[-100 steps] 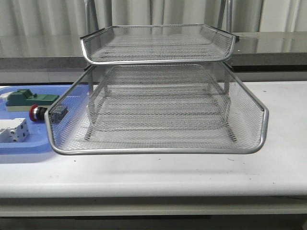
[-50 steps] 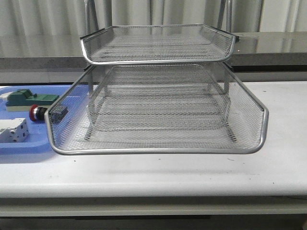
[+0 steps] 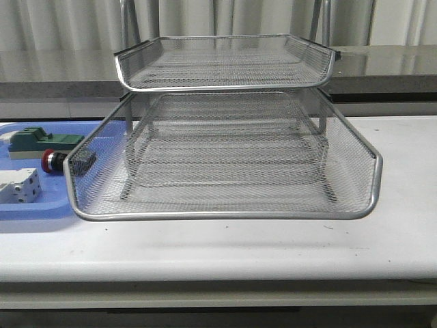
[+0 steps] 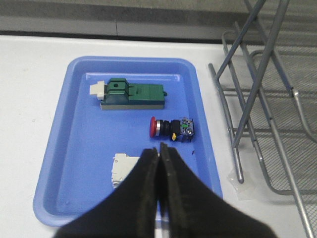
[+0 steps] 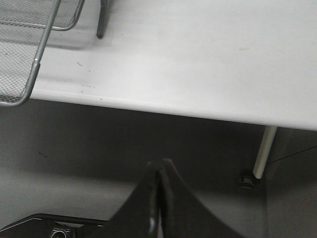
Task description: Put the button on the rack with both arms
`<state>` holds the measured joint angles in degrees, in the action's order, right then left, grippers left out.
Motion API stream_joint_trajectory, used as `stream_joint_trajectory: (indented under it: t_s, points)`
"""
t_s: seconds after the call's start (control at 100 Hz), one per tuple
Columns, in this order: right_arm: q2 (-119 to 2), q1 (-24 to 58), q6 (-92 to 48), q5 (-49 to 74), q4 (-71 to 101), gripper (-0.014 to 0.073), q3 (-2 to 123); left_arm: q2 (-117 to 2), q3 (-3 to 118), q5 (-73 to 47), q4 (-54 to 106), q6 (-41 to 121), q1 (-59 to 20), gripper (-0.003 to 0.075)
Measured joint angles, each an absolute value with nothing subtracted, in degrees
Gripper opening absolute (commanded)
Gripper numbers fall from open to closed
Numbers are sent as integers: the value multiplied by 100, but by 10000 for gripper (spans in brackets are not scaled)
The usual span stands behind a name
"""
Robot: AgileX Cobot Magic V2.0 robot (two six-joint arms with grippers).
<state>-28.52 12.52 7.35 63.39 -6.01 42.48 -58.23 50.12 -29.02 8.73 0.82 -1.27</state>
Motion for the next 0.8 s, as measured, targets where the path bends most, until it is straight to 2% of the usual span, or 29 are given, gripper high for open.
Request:
stream_joint_trajectory:
  t_s: [0.41, 0.66, 0.73, 0.8]
  points:
    - [-2852, 1252, 735, 6341, -601, -68, 4248, -8569, 7199, -4380, 862, 619, -127, -20]
    - [-2852, 1252, 735, 6341, -601, -68, 4248, -9497, 8098, -4915, 855, 832, -127, -15]
    - [-2852, 1252, 735, 6341, -601, -68, 4248, -9589, 8207, -4971, 850, 962, -127, 24]
    - [-2852, 1252, 735, 6341, -603, -68, 4248, -9615, 8261, -5009, 841, 1059, -127, 104]
